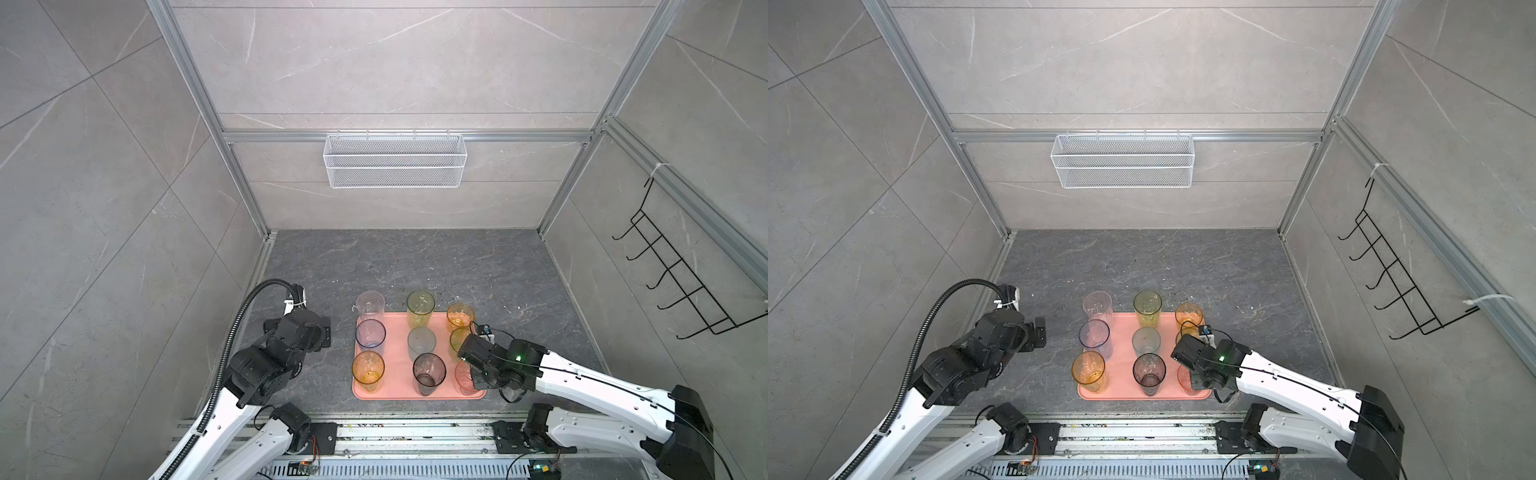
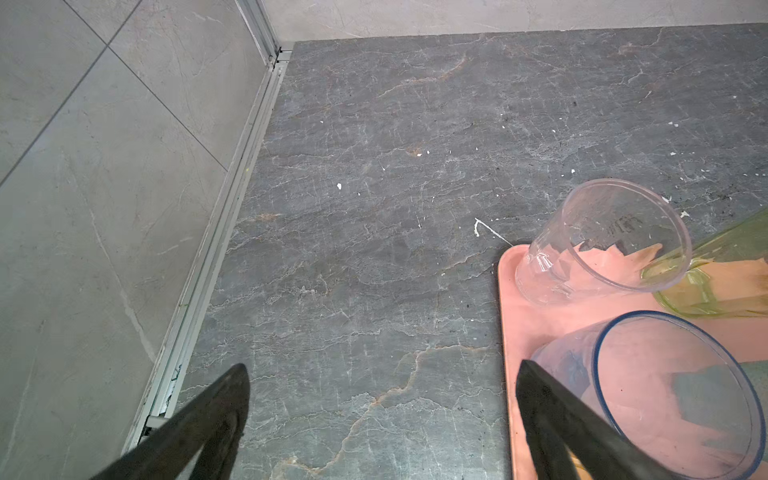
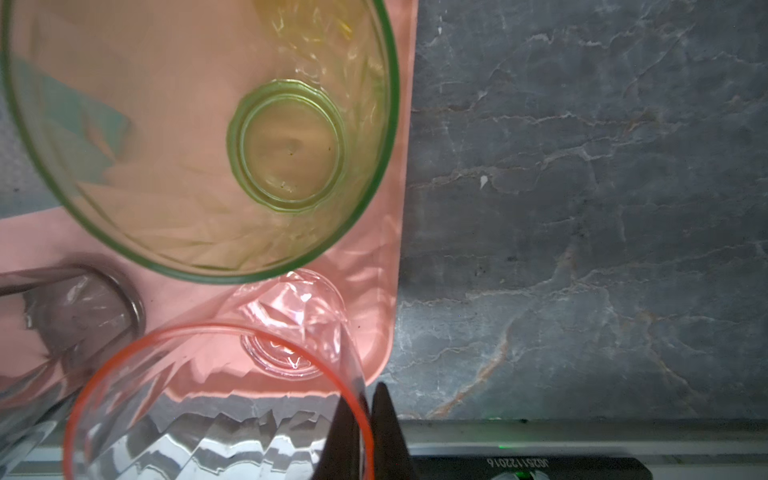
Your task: Place the glasses into the tray
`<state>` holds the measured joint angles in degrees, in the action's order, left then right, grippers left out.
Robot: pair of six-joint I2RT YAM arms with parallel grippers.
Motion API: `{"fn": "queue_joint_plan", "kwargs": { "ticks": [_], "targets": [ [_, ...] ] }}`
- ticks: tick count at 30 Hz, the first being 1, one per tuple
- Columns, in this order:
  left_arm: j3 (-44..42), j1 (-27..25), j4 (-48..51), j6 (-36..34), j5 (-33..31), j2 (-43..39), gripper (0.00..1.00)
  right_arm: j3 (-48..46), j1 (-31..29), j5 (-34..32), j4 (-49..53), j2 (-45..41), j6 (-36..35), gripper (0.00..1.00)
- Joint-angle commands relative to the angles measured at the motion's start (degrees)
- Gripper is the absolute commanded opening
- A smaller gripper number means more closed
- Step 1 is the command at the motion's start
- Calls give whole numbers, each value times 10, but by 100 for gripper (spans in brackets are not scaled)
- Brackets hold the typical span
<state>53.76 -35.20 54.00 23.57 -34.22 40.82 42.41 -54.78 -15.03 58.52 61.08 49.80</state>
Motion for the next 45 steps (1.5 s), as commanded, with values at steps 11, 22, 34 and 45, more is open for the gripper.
{"fn": "queue_joint_plan", "kwargs": {
  "ticks": [11, 22, 34, 45],
  "targets": [
    [0, 2, -4, 5, -9, 0, 100, -18, 27, 23, -23, 16, 0, 0],
    [0, 3, -4, 6, -8, -1, 100, -18, 34, 30, -26, 25, -4, 13],
    [1, 4, -5, 5, -11, 2, 100, 21, 35, 23, 4, 17, -9, 40],
    [1, 35, -21, 2, -4, 6, 100, 122, 35, -36, 41, -8, -66, 53]
  ]
}}
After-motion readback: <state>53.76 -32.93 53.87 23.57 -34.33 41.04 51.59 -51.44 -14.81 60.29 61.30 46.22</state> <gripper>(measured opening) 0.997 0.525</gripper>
